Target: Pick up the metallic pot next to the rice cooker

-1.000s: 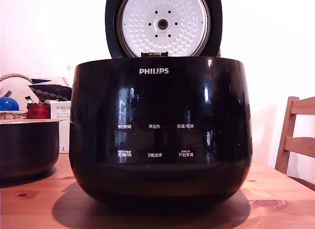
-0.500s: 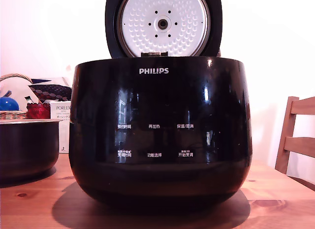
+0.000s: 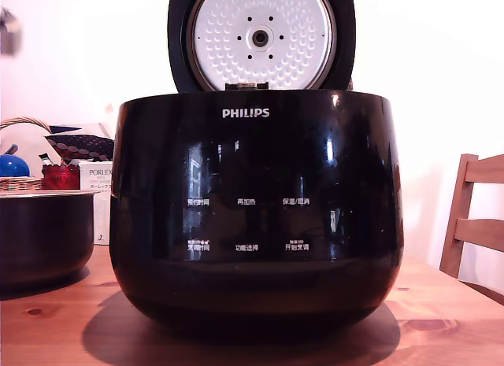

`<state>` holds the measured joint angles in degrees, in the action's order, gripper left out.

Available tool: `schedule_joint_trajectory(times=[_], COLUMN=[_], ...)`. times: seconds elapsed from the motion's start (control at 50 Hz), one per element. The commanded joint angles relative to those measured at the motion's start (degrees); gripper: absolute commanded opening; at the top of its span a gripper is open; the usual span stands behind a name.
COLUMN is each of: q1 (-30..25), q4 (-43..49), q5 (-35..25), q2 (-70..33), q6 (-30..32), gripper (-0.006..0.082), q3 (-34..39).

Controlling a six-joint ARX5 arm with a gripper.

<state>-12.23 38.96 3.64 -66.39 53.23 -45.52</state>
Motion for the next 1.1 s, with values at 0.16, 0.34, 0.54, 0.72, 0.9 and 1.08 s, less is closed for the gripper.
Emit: schedule_joint_trajectory(times=[0.16, 0.34, 0.54, 0.72, 0.9, 1.08], q1=[0.72, 1.36, 2.05, 2.34, 2.93, 3.26], q4=[-0.92, 0.96, 10.75, 13.86, 14.49, 14.71], q5=[0.26, -0.24, -3.89, -5.53, -5.49, -5.33], q2=[-6.84, -11.98, -17.44, -20.09, -21.51, -21.86], q6=[2.34, 2.78, 2.71, 2.71, 2.73, 2.8], gripper=[0.0433, 0.0433, 0.0432, 0.0414, 0.0414, 0.0318], q3=[-4.83, -9.86, -14.08, -15.32, -15.56, -15.61])
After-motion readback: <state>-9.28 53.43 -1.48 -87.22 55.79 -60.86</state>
